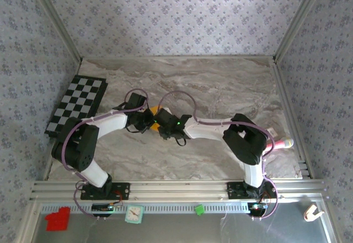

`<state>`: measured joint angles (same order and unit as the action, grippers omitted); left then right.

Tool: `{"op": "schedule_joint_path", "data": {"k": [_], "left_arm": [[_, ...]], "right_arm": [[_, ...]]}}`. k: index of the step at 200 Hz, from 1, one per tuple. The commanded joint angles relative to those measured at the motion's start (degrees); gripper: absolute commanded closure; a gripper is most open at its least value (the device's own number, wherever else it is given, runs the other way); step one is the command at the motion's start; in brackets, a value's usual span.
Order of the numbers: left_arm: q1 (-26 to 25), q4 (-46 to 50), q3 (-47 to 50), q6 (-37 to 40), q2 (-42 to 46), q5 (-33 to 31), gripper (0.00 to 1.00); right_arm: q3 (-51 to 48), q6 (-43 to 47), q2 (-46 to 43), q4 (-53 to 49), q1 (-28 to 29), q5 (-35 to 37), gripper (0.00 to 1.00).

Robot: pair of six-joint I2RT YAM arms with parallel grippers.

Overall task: Fold a paper plane with a square sheet of paper (pick it up from the middle)
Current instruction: Fourth fold the wing at the center of the table.

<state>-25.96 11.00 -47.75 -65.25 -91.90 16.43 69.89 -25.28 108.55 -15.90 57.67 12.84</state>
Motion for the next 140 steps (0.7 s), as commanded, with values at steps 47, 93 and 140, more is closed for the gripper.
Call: {"op": "schedule_joint_path", "data": {"k": [47,93,140], "left_arm": [[-0.32,1.95,-2.24,-0.64,-0.3,0.79,0.92],[-0.32,2.13,-2.25,-0.86,0.09,1.05,0.91],[-0.32,2.6,-2.65,-0.93,0.14,1.22,0.9]], "right_arm": [[1.83,1.76,2.81,-2.87,0.07,3.42,0.69],[1.75,2.32,3.27,-3.21,-0.01,4.96,0.7],[1.65,4.43,3.42,-3.18,-0.01,5.46,0.74]]}}
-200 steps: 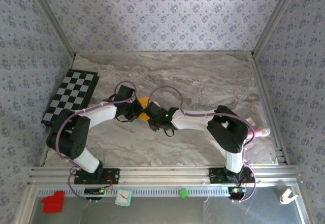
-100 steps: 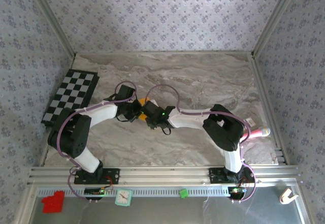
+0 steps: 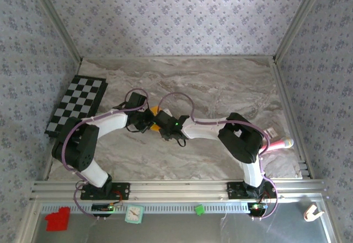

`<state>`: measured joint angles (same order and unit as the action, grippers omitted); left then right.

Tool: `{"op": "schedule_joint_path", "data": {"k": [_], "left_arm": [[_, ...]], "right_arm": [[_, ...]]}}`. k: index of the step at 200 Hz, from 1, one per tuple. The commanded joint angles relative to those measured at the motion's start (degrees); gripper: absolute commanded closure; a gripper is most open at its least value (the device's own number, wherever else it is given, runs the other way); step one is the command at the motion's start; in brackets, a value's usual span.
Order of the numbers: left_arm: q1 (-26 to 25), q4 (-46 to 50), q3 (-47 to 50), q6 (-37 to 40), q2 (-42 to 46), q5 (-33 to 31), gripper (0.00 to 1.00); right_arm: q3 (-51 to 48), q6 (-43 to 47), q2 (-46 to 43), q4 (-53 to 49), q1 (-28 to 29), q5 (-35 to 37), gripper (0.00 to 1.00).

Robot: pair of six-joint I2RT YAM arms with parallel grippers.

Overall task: Fold a paper plane with a square sheet of paper (pick it up from the middle)
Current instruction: Fourth fold the wing at the center of the table.

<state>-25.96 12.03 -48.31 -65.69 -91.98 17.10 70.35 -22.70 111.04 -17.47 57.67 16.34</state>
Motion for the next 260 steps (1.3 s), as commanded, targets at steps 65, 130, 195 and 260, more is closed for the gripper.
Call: {"op": "schedule_joint_path", "data": {"k": [65,130,195,260], "left_arm": [[-0.13,3.18,-3.1,0.36,0.3,0.65,0.9],[0.12,3.96,-3.28,0.91,0.31,0.67,0.91],[0.4,4.11,-3.28,1.39,0.4,0.99,0.91],[1.39,4.16,-3.54,2.84,0.81,2.26,0.92]], "right_arm": [[1.36,4.73,1.02,-1.74,0.13,3.08,0.76],[0.06,10.31,-0.13,-0.28,0.4,4.47,0.74],[-0.29,11.98,-0.33,0.57,0.54,3.53,0.74],[-7.79,14.1,-7.31,7.04,-0.43,-3.27,0.66]]}}
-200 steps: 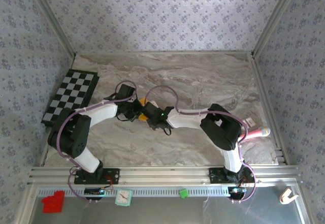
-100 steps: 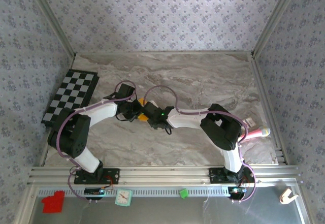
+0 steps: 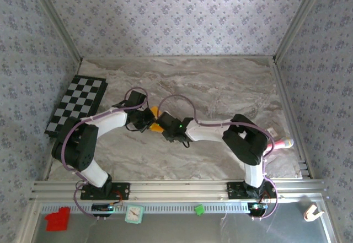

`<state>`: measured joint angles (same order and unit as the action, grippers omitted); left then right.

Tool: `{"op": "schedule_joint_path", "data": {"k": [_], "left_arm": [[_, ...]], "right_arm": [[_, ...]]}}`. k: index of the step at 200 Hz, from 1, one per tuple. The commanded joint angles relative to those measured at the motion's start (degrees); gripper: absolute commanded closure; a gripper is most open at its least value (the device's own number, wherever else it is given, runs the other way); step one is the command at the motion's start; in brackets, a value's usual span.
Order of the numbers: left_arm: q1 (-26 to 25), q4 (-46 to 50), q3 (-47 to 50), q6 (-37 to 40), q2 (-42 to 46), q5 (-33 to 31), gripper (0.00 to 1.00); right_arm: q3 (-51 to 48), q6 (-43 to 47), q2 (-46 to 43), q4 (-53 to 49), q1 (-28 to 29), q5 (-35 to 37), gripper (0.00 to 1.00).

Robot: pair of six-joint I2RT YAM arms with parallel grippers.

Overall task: Fold a paper plane with a square sheet of paper (pick it up from the middle)
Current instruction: Fourth fold the wing at the center of the table.

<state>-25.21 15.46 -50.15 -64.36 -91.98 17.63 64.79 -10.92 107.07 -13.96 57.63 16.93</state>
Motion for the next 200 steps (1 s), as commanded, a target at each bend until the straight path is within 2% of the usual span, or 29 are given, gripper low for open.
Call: {"op": "schedule_joint_path", "data": {"k": [1,38,103,153,200], "left_arm": [[0.67,0.72,-1.66,1.56,0.82,1.77,0.91],[0.97,1.32,-2.79,3.15,0.38,3.65,0.91],[1.44,1.89,-4.22,5.27,-1.1,6.58,0.91],[2.01,1.37,-4.61,5.56,-1.69,8.25,0.91],[2.36,1.23,-4.48,5.55,-1.64,8.87,0.91]], "right_arm": [[-2.27,2.36,-3.3,3.6,-0.4,-4.02,0.66],[-1.87,5.62,-2.19,4.37,-0.94,-8.37,0.64],[-2.93,3.27,-3.31,5.83,-2.6,-4.67,0.63],[-2.26,3.23,-1.58,5.66,-4.28,-10.18,0.64],[-0.64,3.49,0.47,4.39,-4.23,-9.43,0.66]]}}
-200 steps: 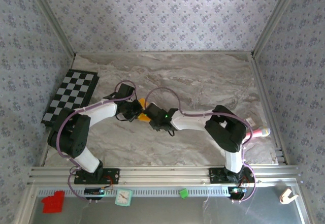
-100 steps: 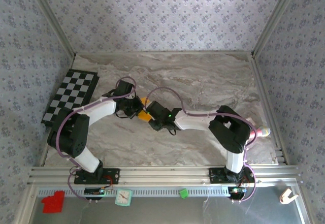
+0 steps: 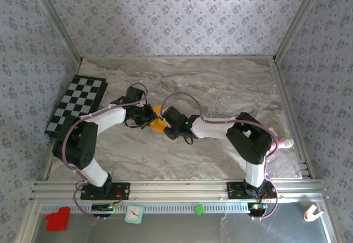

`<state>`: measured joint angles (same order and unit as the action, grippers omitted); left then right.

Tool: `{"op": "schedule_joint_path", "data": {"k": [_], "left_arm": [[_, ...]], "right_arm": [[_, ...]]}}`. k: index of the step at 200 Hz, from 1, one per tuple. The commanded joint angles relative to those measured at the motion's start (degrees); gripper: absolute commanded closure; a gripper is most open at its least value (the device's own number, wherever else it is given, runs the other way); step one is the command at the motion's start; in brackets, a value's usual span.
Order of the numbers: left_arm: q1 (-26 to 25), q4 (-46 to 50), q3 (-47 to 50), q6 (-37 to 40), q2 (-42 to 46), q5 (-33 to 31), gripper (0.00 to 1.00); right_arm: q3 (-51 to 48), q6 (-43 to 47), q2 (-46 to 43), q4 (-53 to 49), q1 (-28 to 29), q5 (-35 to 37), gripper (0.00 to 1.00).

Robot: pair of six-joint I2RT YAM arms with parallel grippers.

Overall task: Fold a paper plane with a square sheet of paper (pick it up from the middle)
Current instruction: Fourth fold the wing at the center of the table.

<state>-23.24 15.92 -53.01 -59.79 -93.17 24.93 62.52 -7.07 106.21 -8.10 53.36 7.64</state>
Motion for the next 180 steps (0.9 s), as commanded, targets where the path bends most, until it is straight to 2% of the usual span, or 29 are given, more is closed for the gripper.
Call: {"op": "schedule_joint_path", "data": {"k": [1,117,144,180], "left_arm": [[0.39,0.77,-1.63,0.99,-0.45,1.59,0.91],[0.83,0.69,-1.47,0.47,-0.23,1.58,0.85],[2.48,0.92,-1.04,0.53,1.13,1.62,0.8],[7.1,1.46,0.69,0.99,6.42,0.62,0.66]], "right_arm": [[1.68,-0.33,1.34,-1.52,0.01,-0.15,0.66],[1.86,0.42,1.98,-1.59,0.49,-0.61,0.79],[1.55,0.3,2.15,-1.24,0.51,-1.4,0.81],[1.03,0.3,2.16,-0.16,0.21,-3.47,0.83]]}}
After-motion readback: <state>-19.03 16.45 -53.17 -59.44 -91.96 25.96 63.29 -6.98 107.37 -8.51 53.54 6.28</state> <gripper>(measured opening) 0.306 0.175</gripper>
